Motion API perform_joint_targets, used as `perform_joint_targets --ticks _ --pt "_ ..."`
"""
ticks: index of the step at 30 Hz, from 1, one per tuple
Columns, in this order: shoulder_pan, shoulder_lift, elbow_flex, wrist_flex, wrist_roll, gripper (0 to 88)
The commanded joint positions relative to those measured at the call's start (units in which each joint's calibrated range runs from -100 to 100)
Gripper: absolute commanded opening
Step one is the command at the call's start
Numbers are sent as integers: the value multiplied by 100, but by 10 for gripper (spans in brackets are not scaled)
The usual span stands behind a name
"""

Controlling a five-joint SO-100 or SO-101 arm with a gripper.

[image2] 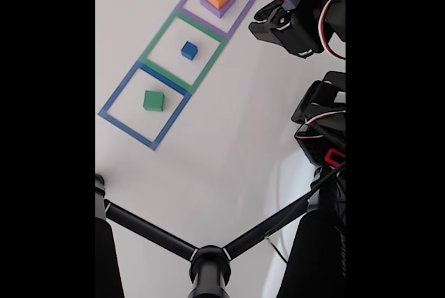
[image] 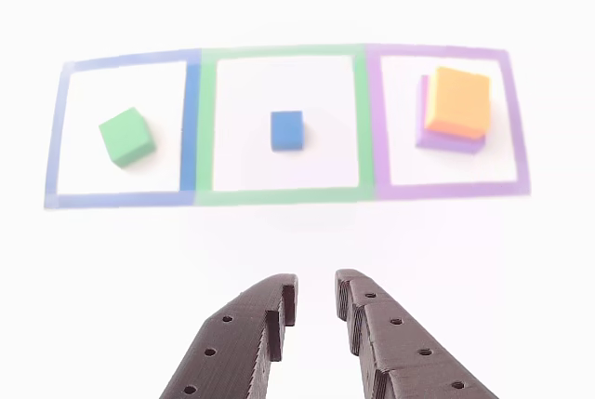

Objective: Tower of hanoi

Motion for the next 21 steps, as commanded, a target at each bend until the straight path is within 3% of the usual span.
perform_joint_targets --ticks 1,8,21 --pt "170 -200 132 55 0 38" --pt "352 -782 1932 -1168 0 172" --pt "621 -741 6059 -6042 0 253"
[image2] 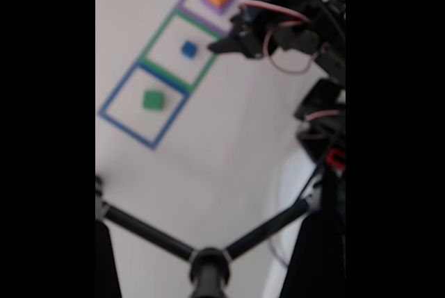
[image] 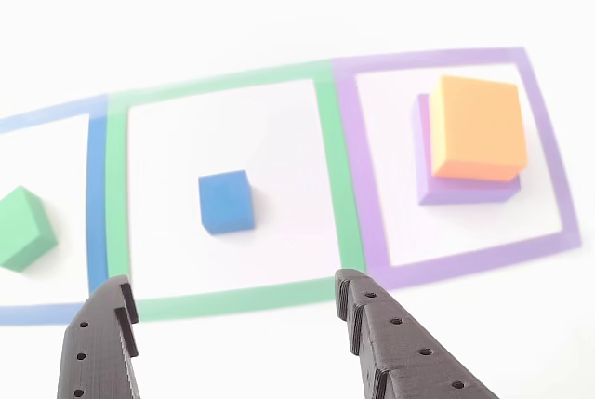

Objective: Tower of hanoi

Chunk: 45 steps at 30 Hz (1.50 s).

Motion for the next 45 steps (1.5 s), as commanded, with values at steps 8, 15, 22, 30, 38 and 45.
perform_joint_targets --ticks 8,15,22,30,38,45 --pt "11 1065 2071 -4254 39 272" --pt "-229 2228 2671 -6367 39 293" --pt "-248 3641 2617 -7889 39 309" --pt "-104 4610 2590 -8796 39 309" --pt "-210 5660 2371 -9760 39 301" --pt "-354 6459 2026 -10416 39 297"
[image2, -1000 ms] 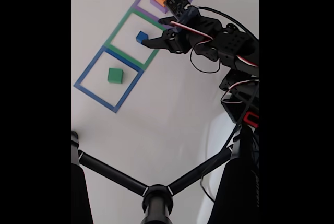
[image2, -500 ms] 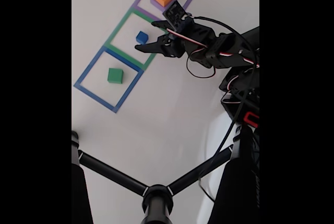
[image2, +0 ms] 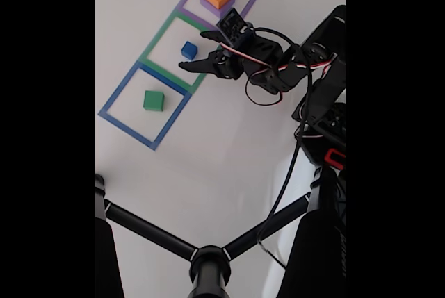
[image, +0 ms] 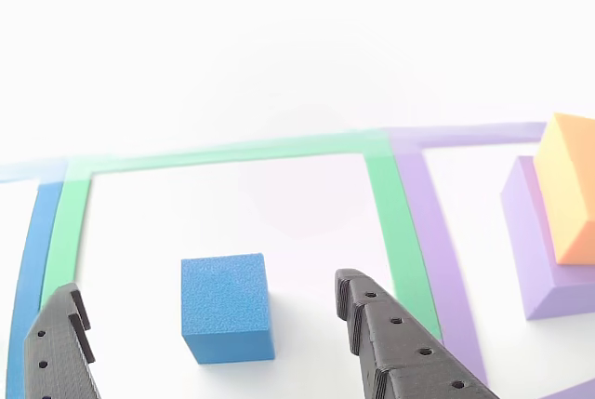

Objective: Tower of hanoi

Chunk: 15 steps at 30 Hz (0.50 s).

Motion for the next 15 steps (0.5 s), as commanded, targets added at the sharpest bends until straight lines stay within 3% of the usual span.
perform_joint_targets --ticks 1,15 --pt "-101 242 -335 -344 20 295" --pt "-178 808 -553 -554 20 282"
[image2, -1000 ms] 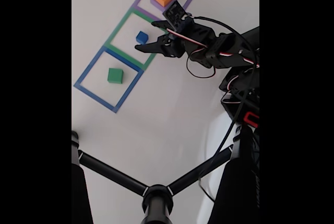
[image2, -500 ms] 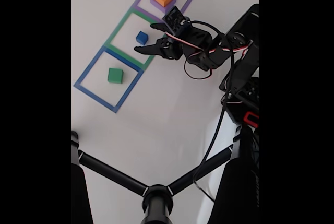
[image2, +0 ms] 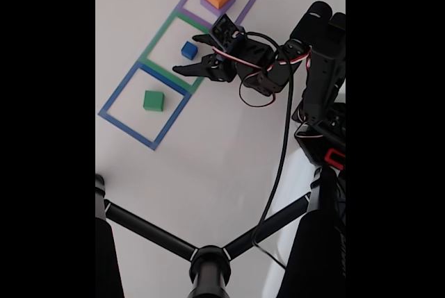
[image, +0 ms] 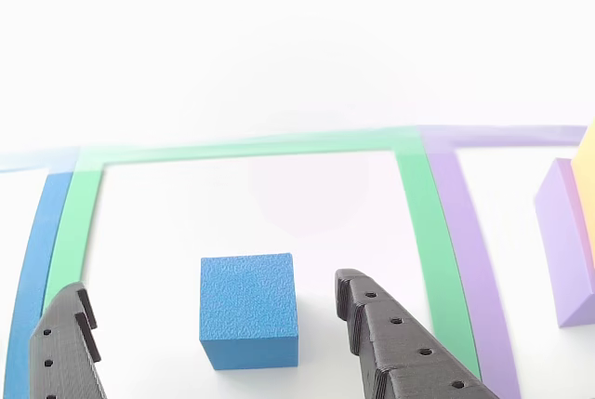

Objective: Tower of hanoi

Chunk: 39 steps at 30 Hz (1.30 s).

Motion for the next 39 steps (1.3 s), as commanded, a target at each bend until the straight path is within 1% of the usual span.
perform_joint_targets --ticks 1,6,14,30,39 --pt "-22 22 -126 -169 0 281" --pt "-22 38 -99 -177 0 266" --pt "-22 86 -99 -177 0 209" --pt "-90 143 -153 -177 0 62" --pt "-147 30 -153 -145 0 53"
